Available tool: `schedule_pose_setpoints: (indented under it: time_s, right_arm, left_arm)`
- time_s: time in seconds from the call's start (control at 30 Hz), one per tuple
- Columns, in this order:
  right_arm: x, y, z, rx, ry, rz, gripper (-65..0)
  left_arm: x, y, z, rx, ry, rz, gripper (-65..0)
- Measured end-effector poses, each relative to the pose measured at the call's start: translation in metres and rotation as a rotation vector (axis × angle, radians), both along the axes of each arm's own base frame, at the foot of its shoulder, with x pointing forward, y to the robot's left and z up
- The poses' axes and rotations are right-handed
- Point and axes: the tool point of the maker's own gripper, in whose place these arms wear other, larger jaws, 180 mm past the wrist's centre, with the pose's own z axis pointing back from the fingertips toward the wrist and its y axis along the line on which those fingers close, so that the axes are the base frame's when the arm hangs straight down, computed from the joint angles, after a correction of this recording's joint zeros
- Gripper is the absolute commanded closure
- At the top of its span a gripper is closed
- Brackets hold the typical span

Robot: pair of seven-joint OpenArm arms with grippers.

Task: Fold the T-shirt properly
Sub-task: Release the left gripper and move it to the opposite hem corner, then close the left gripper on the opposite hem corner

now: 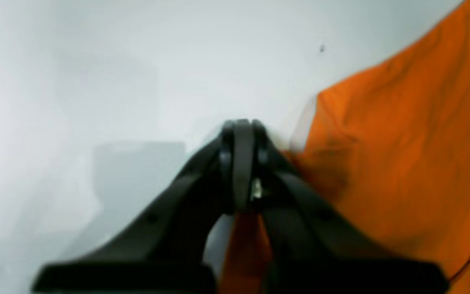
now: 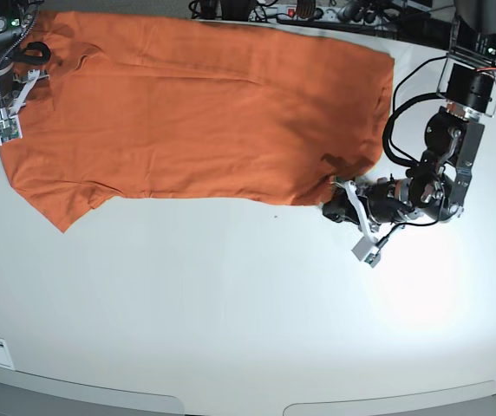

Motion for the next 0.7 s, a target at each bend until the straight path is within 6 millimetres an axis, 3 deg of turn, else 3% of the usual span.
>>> schedule_pose_setpoints:
  time_s: [0.17,0.4,0.7]
  right_arm:
    - [0.009,0.004,0.006,0.006,-0.044,0.027,-18.5]
    - [0.044,0.013,0.026,0.096,-0.167,0.03,-18.5]
    - [0.053,0.018,0.015,0.172,-0.142,0.045,-18.5]
  left_arm:
    - [0.002,0.002,0.0,0.024,-0.019,-0.01,0.0]
    - [0.017,0.012,0.013,0.028,-0.048,0.019,0.0]
    - [0.046,0.063,0.042,0.047,-0.089,0.16,0.0]
